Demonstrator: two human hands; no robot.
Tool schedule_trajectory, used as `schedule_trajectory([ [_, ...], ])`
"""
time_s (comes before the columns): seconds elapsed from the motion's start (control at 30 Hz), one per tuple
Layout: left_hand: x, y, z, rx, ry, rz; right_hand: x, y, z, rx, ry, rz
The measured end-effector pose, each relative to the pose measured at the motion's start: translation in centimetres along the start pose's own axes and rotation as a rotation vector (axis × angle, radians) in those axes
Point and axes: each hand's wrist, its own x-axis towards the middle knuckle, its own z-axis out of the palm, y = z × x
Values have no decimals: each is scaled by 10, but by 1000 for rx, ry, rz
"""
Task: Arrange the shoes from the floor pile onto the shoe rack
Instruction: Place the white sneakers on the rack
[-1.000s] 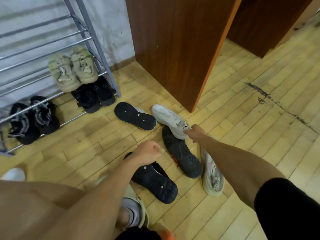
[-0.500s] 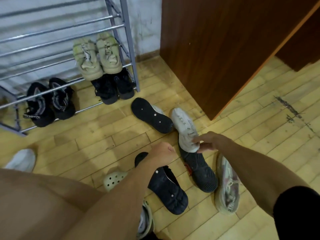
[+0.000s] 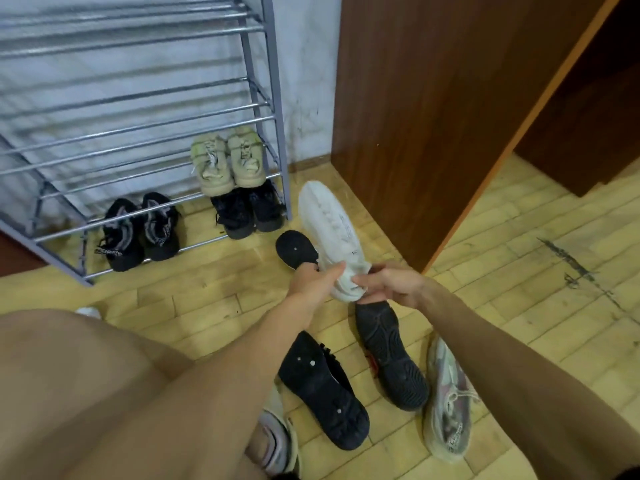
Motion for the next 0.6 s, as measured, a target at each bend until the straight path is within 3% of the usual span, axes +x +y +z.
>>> schedule_trajectory([
  [0.43, -67, 95, -148, -78, 335, 313, -58, -177, 136, -477, 5, -409],
  [0.6, -101, 108, -219, -105, 343, 441, -60, -231, 202, -601, 53, -494],
])
